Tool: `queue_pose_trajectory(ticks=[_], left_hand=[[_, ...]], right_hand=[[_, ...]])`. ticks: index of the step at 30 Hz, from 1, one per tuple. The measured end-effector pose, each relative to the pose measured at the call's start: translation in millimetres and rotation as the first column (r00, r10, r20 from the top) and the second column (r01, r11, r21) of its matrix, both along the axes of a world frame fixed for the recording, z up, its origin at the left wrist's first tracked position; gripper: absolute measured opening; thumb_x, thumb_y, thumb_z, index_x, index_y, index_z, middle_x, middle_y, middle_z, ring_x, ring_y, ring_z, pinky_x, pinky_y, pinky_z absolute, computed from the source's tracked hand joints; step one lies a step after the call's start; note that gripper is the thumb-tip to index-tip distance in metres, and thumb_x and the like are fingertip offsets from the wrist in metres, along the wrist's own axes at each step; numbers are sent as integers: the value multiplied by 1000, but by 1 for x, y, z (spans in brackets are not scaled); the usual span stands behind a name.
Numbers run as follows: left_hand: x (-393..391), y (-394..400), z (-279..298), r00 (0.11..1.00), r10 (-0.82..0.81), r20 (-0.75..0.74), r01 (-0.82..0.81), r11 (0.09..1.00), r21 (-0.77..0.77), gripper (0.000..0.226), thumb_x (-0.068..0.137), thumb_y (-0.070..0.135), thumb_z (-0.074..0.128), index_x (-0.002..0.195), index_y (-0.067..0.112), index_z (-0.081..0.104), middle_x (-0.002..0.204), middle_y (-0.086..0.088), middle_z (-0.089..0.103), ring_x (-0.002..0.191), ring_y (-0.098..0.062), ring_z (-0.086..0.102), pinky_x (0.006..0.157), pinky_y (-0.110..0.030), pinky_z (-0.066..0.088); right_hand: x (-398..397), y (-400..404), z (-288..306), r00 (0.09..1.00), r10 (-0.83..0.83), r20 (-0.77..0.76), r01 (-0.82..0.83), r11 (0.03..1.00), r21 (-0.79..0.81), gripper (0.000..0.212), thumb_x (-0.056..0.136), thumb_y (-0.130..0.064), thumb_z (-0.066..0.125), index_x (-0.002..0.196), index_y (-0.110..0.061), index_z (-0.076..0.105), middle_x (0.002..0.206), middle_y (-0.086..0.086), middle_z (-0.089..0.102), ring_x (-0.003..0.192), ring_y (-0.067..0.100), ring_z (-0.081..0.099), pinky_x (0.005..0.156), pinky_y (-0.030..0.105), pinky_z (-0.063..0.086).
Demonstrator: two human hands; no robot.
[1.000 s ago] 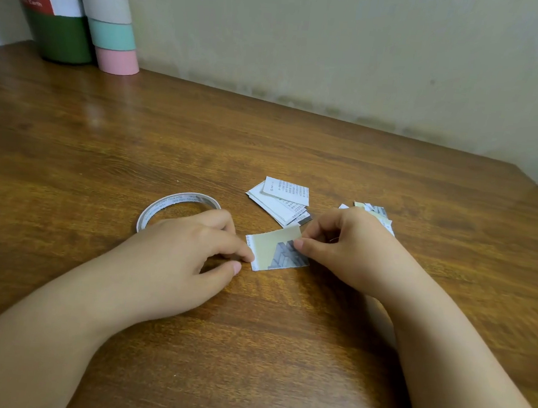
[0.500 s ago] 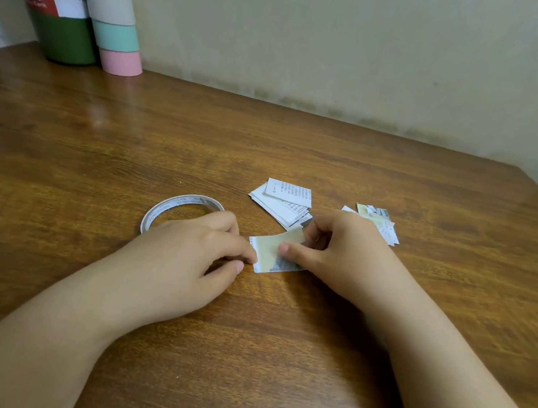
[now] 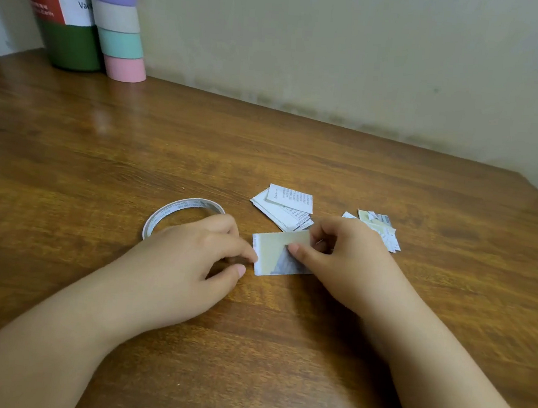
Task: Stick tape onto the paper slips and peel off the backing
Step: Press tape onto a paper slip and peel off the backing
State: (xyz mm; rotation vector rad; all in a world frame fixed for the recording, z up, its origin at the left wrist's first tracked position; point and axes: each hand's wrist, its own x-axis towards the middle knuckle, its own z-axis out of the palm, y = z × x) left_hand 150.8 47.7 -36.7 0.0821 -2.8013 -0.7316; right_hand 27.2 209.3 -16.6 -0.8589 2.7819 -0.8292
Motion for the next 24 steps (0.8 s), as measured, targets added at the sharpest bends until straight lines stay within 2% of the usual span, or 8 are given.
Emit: queue_pose_trajectory(ticks=[4, 7, 9, 11, 14, 18, 22, 24], left_hand=[[-3, -1, 3, 989, 95, -112, -84, 991, 103, 8, 84, 32, 56, 88, 37, 60, 96, 22, 49, 73, -3, 51, 61, -14, 36], [-6, 1, 8, 965, 204, -166, -150, 946, 289, 1, 83, 33, 60, 83, 33, 61, 93, 21, 56, 74, -9, 54, 64, -9, 39], [-7, 2, 10, 959, 239, -155, -158, 898, 410, 9, 82, 44, 63, 83, 35, 62, 88, 19, 62, 72, -11, 58, 61, -11, 41], [-8, 0, 9, 963, 233, -135, -136, 853, 504, 16, 76, 51, 60, 83, 37, 64, 78, 18, 65, 65, -4, 60, 59, -15, 40], [-10, -1, 8, 966, 214, -148, -76, 776, 626, 6, 79, 40, 63, 76, 35, 66, 63, 14, 57, 57, -4, 50, 55, -16, 38], [-10, -2, 10, 965, 226, -132, -70, 707, 704, 24, 86, 21, 64, 63, 27, 62, 51, 8, 48, 49, -5, 43, 46, -12, 32], [-10, -1, 11, 964, 231, -129, -70, 694, 717, 24, 85, 20, 64, 61, 21, 60, 53, 7, 48, 48, -5, 44, 45, -11, 33], [-10, 0, 11, 962, 234, -139, -65, 694, 717, 24, 86, 18, 64, 62, 19, 59, 55, 9, 47, 48, -5, 44, 45, -11, 33]], right_hand=[[1, 2, 9, 997, -30, 70, 47, 966, -253, 25, 80, -37, 71, 71, -16, 60, 65, -3, 65, 51, -1, 50, 44, 10, 35], [7, 1, 14, 991, 35, 130, 26, 898, -438, 23, 79, -30, 73, 73, -11, 63, 71, 2, 69, 55, 1, 53, 51, 14, 40], [11, -1, 16, 986, 97, 135, -15, 859, -512, 20, 79, -25, 74, 72, -9, 63, 72, 4, 69, 58, 2, 57, 55, 16, 43], [16, -3, 17, 976, 158, 153, -45, 825, -564, 19, 78, -20, 74, 71, -6, 63, 71, 5, 69, 58, 2, 58, 55, 15, 44], [20, -5, 18, 961, 213, 174, -61, 783, -619, 19, 76, -17, 75, 69, -5, 63, 60, 0, 66, 53, -1, 55, 51, 11, 42], [22, -6, 20, 950, 229, 213, -21, 726, -688, 17, 75, -13, 75, 69, -5, 62, 57, -7, 61, 53, -3, 53, 52, 9, 41], [22, -6, 20, 947, 205, 249, 29, 715, -699, 20, 74, -19, 75, 70, -3, 63, 68, 11, 68, 61, 6, 57, 57, 18, 45], [22, -6, 19, 948, 187, 259, 50, 716, -697, 20, 74, -19, 75, 67, -4, 63, 69, 12, 68, 60, 7, 57, 57, 18, 45]])
